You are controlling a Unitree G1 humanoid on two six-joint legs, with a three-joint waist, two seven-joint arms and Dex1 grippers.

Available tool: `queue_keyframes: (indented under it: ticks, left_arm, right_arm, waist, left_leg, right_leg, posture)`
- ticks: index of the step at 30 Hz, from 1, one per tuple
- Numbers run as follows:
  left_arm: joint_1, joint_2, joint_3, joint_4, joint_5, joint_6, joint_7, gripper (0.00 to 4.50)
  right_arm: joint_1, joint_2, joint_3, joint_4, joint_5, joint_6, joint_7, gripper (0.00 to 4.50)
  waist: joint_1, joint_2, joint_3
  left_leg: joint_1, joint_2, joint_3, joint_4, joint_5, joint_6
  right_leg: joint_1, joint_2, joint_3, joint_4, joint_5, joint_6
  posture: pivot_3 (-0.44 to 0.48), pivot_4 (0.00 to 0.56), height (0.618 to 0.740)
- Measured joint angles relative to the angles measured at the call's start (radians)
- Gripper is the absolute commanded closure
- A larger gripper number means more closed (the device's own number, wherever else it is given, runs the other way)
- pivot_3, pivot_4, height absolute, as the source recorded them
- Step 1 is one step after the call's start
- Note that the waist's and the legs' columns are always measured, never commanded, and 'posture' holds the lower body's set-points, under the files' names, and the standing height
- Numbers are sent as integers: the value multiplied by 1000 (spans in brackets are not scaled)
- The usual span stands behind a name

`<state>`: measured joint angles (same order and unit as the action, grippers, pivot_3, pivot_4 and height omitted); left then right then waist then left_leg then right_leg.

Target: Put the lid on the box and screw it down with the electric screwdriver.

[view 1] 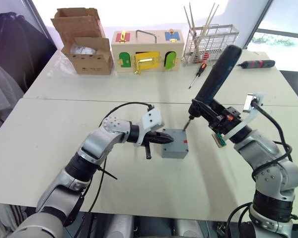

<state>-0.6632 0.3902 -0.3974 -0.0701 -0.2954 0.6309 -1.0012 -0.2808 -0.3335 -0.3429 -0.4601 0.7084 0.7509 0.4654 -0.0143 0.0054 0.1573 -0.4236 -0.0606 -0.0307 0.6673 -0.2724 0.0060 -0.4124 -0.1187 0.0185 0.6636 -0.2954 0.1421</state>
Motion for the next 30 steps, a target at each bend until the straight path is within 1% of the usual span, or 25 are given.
queue_keyframes:
  ticks: [6, 12, 25, 28, 30]
  left_arm:
    - [0, 0, 0, -1, 0, 2, 0, 4500]
    - [3, 1, 0, -8, 0, 11, 0, 4500]
    - [4, 0, 0, -10, 1, 11, 0, 4500]
    - [4, 0, -1, -9, 5, 10, 1, 4500]
    - [4, 0, -8, -6, 24, -3, 4, 4500]
  right_arm:
    - [0, -8, 22, 17, 2, -35, -8, 2672]
    - [8, -40, 31, 24, 1, -62, -7, 2672]
    - [22, -69, 44, 34, 18, -75, -8, 2672]
    - [31, -113, 99, 12, -20, -105, 14, 2672]
    - [35, -121, 145, -13, -57, -128, 23, 2672]
  waist:
    - [0, 0, 0]
    - [1, 0, 0]
    - [1, 0, 0]
    - [0, 0, 0]
    - [0, -1, -1]
  left_leg:
    - [1, 0, 0, 0, 0, 0]
    - [2, 0, 0, 0, 0, 0]
    - [3, 0, 0, 0, 0, 0]
    - [3, 0, 0, 0, 0, 0]
    - [5, 0, 0, -1, 0, 1]
  right_leg:
    - [1, 0, 0, 0, 0, 0]
    - [3, 0, 0, -1, 0, 0]
    - [3, 0, 0, -1, 0, 0]
    - [3, 0, 0, -1, 0, 0]
    - [5, 0, 0, -2, 0, 0]
  posture:
    - [0, 150, 739]
    - [0, 150, 739]
    - [0, 150, 739]
    - [0, 150, 739]
    - [0, 150, 739]
